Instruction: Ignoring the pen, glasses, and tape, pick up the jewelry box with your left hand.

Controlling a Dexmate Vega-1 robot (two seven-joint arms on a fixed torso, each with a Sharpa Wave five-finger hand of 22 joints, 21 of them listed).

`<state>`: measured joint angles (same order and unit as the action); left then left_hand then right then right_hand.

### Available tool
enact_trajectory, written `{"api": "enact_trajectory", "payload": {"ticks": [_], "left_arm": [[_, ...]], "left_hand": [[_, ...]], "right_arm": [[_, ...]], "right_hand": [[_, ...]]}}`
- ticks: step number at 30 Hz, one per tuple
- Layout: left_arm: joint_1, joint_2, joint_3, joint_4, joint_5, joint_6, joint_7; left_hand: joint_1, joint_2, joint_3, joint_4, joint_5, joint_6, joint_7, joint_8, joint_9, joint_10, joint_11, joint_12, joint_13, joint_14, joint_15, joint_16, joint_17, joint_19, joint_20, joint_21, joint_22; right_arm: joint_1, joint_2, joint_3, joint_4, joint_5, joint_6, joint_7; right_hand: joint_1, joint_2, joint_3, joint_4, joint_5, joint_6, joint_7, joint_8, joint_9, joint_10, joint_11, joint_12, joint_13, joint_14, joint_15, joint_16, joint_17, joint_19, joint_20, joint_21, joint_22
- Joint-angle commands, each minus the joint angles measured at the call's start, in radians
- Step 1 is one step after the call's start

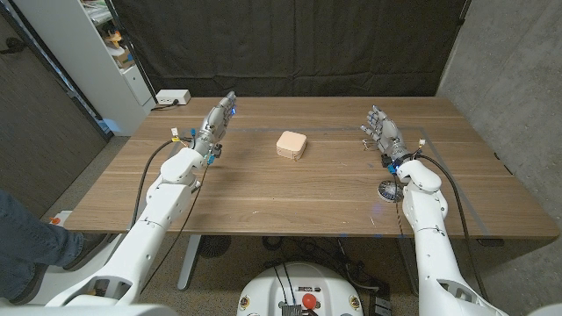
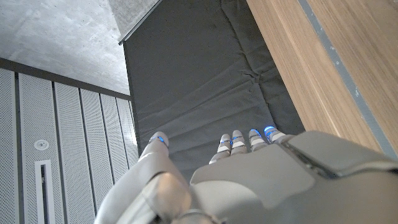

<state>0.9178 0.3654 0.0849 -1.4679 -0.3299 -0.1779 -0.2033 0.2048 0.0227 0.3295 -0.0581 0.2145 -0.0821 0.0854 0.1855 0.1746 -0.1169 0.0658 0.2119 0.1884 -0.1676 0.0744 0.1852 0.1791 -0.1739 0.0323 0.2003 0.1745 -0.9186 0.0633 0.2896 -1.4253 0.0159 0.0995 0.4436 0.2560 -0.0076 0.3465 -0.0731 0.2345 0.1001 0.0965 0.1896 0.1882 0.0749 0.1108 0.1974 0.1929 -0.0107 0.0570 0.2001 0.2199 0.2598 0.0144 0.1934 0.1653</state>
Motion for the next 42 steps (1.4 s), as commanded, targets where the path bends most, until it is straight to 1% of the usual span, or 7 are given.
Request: {"api": "enact_trajectory", "payload": {"ticks": [1,4,7,20,32,36,42], "left_arm": [[0.0,0.016,0.006,-0.035,0.026,0.026,-0.009],[0.003,0.019,0.005,-0.046,0.027,0.031,-0.009],[0.004,0.016,0.0,-0.048,0.003,0.034,-0.028],[0.02,0.03,0.002,-0.098,0.042,0.045,0.002],[0.009,0.045,0.018,-0.12,0.074,0.064,0.006],[0.004,0.049,0.024,-0.128,0.084,0.071,0.007],[-0.004,0.054,0.035,-0.136,0.102,0.08,0.012]], "left_hand": [[0.014,0.0,0.003,-0.003,-0.003,0.0,0.0,0.006,0.005,0.0,-0.007,0.003,0.004,-0.021,-0.004,0.004,0.002,-0.075,0.008,-0.003,0.005],[0.016,0.001,0.003,-0.004,-0.003,-0.001,-0.002,0.006,0.005,0.0,-0.008,0.003,0.004,-0.02,-0.005,0.004,0.002,-0.075,0.008,-0.003,0.005],[0.017,0.001,0.003,-0.005,-0.004,0.0,-0.001,0.006,0.005,0.0,-0.01,0.003,0.004,-0.02,-0.004,0.004,0.002,-0.075,0.009,-0.003,0.005],[0.032,0.012,0.011,-0.014,-0.007,0.004,-0.002,0.007,0.005,0.003,-0.008,0.003,0.004,-0.015,-0.004,0.005,0.002,-0.074,0.013,-0.003,0.005],[0.037,0.015,0.013,-0.018,-0.009,0.005,-0.002,0.007,0.005,0.005,-0.01,0.003,0.004,-0.015,-0.004,0.005,0.002,-0.074,0.013,-0.003,0.005],[0.04,0.017,0.014,-0.02,-0.01,0.006,-0.003,0.008,0.005,0.006,-0.012,0.003,0.004,-0.014,-0.003,0.005,0.002,-0.074,0.014,-0.003,0.005],[0.043,0.019,0.016,-0.022,-0.011,0.009,-0.003,0.009,0.005,0.007,-0.01,0.004,0.004,-0.013,-0.004,0.005,0.002,-0.074,0.014,-0.003,0.005]], "right_arm": [[-0.007,0.006,0.011,-0.009,-0.004,0.008,0.003],[-0.007,0.005,0.011,-0.01,-0.004,0.012,0.006],[-0.009,0.007,0.011,-0.016,-0.004,0.009,0.005],[-0.008,0.004,0.015,-0.018,-0.001,0.008,0.015],[-0.009,0.005,0.02,-0.028,0.004,0.012,0.02],[-0.011,0.008,0.027,-0.037,0.007,0.0,0.017],[-0.009,0.004,0.029,-0.031,0.005,0.007,0.022]], "right_hand": [[0.004,0.003,-0.003,-0.003,0.004,0.0,-0.004,0.006,0.002,0.0,0.009,0.004,0.002,0.003,0.007,0.005,0.002,0.005,0.004,-0.001,0.004],[0.004,0.003,-0.003,-0.003,0.004,0.001,-0.003,0.006,0.002,0.0,0.008,0.004,0.002,0.002,0.006,0.005,0.002,0.005,0.003,-0.001,0.004],[0.003,0.004,-0.004,-0.003,0.004,-0.001,0.0,0.006,0.002,0.0,0.007,0.004,0.002,0.001,0.006,0.005,0.002,0.005,0.004,-0.001,0.004],[0.003,0.003,-0.005,-0.004,0.004,-0.002,0.0,0.005,0.002,0.002,0.008,0.004,0.002,0.004,0.007,0.005,0.0,0.005,0.005,-0.002,0.004],[0.002,0.004,-0.006,-0.005,0.005,-0.003,-0.001,0.005,0.002,0.002,0.008,0.004,0.002,0.003,0.007,0.005,0.0,0.004,0.004,-0.003,0.004],[0.003,0.004,-0.006,-0.005,0.005,-0.002,-0.002,0.006,0.002,0.002,0.008,0.004,0.002,0.004,0.006,0.005,-0.001,0.004,0.004,-0.003,0.004],[0.002,0.004,-0.007,-0.006,0.005,-0.002,-0.003,0.006,0.002,0.003,0.008,0.004,0.002,0.004,0.006,0.005,-0.001,0.004,0.005,-0.003,0.004]]}}
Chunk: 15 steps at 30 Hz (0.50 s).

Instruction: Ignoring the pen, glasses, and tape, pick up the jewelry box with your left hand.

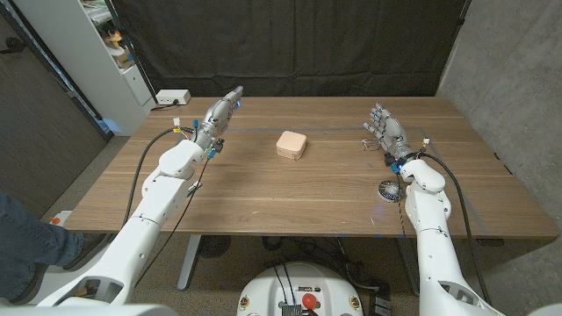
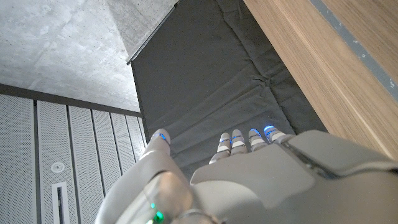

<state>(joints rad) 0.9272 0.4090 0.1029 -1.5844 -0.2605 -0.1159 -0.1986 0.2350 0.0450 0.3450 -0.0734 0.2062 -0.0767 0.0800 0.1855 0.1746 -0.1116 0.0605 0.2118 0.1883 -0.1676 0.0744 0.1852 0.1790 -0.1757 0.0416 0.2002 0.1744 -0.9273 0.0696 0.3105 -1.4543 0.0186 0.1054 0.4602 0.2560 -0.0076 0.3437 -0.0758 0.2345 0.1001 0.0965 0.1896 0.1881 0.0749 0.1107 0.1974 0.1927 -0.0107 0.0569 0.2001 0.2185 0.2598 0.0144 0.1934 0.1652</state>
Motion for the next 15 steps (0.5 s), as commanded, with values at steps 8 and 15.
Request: {"api": "enact_trajectory", "payload": {"ticks": [8,15], "left_arm": [[-0.022,0.015,0.028,-0.027,0.051,0.024,0.011],[-0.022,0.019,0.032,-0.043,0.061,0.035,0.015]], "left_hand": [[0.02,0.001,0.003,-0.012,-0.004,0.008,0.001,0.009,0.005,0.003,-0.005,0.003,0.004,-0.01,-0.005,0.006,0.002,-0.072,0.004,-0.003,0.005],[0.025,0.003,0.005,-0.015,-0.005,0.009,0.001,0.009,0.005,0.004,-0.006,0.003,0.004,-0.01,-0.004,0.005,0.001,-0.072,0.005,-0.003,0.005]], "right_arm": [[0.002,-0.001,0.01,0.006,0.007,0.008,0.009],[0.005,-0.002,0.011,0.014,0.008,0.013,0.011]], "right_hand": [[0.002,0.005,-0.005,-0.003,0.005,-0.002,-0.003,0.006,0.002,0.003,0.008,0.004,0.002,0.004,0.006,0.005,0.0,0.005,0.005,-0.003,0.004],[0.002,0.006,-0.005,-0.004,0.005,-0.001,-0.003,0.006,0.002,0.003,0.008,0.004,0.002,0.004,0.006,0.005,-0.001,0.005,0.004,-0.003,0.004]]}}
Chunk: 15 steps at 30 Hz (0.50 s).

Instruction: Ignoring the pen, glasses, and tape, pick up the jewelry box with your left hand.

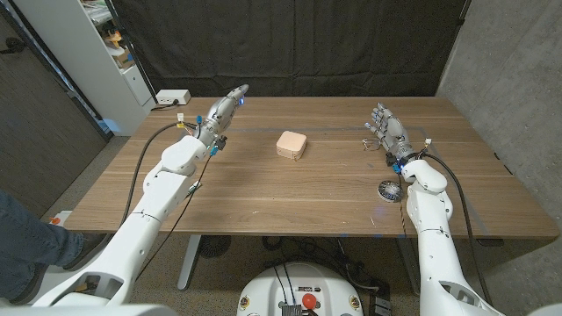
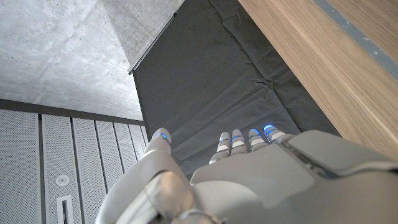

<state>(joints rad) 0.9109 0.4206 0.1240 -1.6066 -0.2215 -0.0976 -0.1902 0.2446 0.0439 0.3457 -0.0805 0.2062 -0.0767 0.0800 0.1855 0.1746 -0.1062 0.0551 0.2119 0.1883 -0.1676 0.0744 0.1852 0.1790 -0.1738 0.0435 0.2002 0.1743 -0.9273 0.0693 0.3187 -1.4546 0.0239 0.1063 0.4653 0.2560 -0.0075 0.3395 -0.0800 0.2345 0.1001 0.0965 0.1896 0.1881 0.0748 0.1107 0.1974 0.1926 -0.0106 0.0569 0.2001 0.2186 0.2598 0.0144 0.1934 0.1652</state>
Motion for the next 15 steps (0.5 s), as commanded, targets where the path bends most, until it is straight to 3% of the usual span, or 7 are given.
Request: {"api": "enact_trajectory", "payload": {"ticks": [1,15], "left_arm": [[-0.006,0.008,0.011,-0.023,0.022,0.018,0.005],[-0.009,0.022,0.022,-0.055,0.056,0.041,0.019]], "left_hand": [[0.015,0.005,0.005,-0.008,-0.005,0.009,0.001,0.009,0.005,-0.002,0.0,0.003,0.004,-0.01,-0.003,0.005,0.001,-0.074,0.003,-0.003,0.005],[0.028,0.013,0.011,-0.015,-0.007,0.01,-0.001,0.009,0.005,-0.001,-0.001,0.003,0.004,-0.009,-0.006,0.005,0.001,-0.077,0.007,-0.004,0.005]], "right_arm": [[0.007,0.0,0.003,0.015,0.004,0.011,0.005],[0.03,0.006,0.013,0.041,0.024,0.019,0.006]], "right_hand": [[0.002,0.006,0.0,0.0,0.005,-0.001,-0.004,0.006,0.002,0.003,0.008,0.004,0.002,0.004,0.006,0.005,-0.001,0.005,0.005,-0.003,0.004],[0.001,0.007,-0.003,-0.001,0.005,0.007,-0.005,0.009,0.002,0.026,0.007,0.012,0.003,0.015,0.005,0.009,-0.002,0.007,0.005,-0.003,0.004]]}}
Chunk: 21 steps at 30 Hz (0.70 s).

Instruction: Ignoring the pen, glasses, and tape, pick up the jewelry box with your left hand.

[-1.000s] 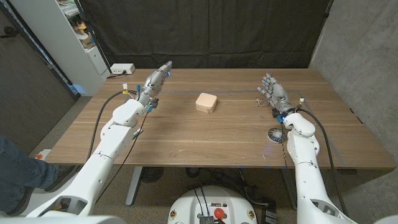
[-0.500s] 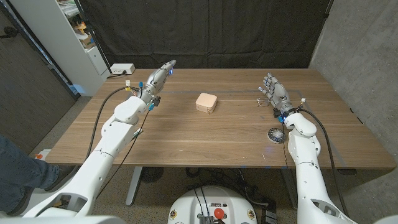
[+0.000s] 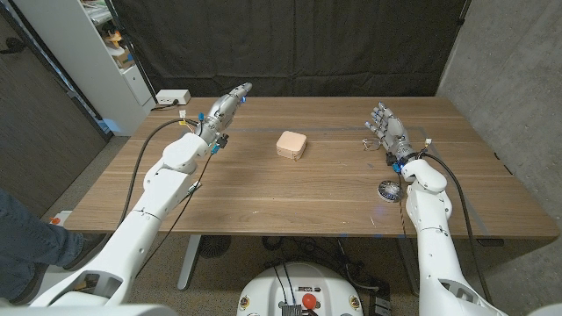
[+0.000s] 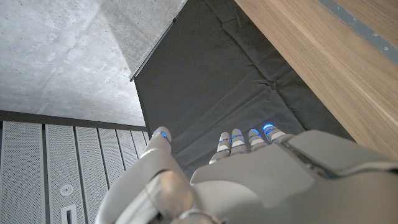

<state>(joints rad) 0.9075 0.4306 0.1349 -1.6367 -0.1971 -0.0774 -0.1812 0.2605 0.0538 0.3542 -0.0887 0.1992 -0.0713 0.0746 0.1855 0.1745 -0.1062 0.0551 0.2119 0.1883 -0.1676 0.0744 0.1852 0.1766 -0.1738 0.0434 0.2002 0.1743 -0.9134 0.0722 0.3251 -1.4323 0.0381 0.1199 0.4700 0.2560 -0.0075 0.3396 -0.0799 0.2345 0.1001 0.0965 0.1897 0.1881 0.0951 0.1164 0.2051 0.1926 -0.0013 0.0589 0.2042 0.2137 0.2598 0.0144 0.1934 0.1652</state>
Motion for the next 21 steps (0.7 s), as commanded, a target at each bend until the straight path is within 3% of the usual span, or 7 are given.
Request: {"api": "enact_trajectory", "payload": {"ticks": [1,21], "left_arm": [[-0.007,0.012,0.012,-0.027,0.034,0.022,0.01],[-0.021,0.046,0.046,-0.074,0.14,0.054,0.042]], "left_hand": [[0.013,0.004,0.003,-0.008,-0.001,0.004,0.004,0.009,0.005,-0.001,0.0,0.003,0.004,-0.009,-0.004,0.004,0.004,-0.078,0.006,-0.004,0.005],[0.03,0.011,0.011,-0.019,-0.004,0.003,0.004,0.007,0.005,-0.002,0.0,0.002,0.005,-0.011,-0.004,0.003,0.003,-0.081,0.005,-0.005,0.005]], "right_arm": [[0.017,0.001,0.006,0.022,0.009,0.008,0.003],[0.01,0.006,0.012,0.015,0.017,0.015,0.002]], "right_hand": [[0.001,0.007,-0.003,-0.002,0.005,0.01,-0.004,0.01,0.002,0.006,0.001,0.004,0.003,0.005,0.003,0.005,0.003,0.007,0.005,-0.003,0.004],[0.001,0.007,-0.005,-0.003,0.006,0.017,-0.004,0.011,0.002,0.009,-0.001,0.004,0.003,0.007,0.0,0.004,0.002,0.008,0.006,-0.003,0.004]]}}
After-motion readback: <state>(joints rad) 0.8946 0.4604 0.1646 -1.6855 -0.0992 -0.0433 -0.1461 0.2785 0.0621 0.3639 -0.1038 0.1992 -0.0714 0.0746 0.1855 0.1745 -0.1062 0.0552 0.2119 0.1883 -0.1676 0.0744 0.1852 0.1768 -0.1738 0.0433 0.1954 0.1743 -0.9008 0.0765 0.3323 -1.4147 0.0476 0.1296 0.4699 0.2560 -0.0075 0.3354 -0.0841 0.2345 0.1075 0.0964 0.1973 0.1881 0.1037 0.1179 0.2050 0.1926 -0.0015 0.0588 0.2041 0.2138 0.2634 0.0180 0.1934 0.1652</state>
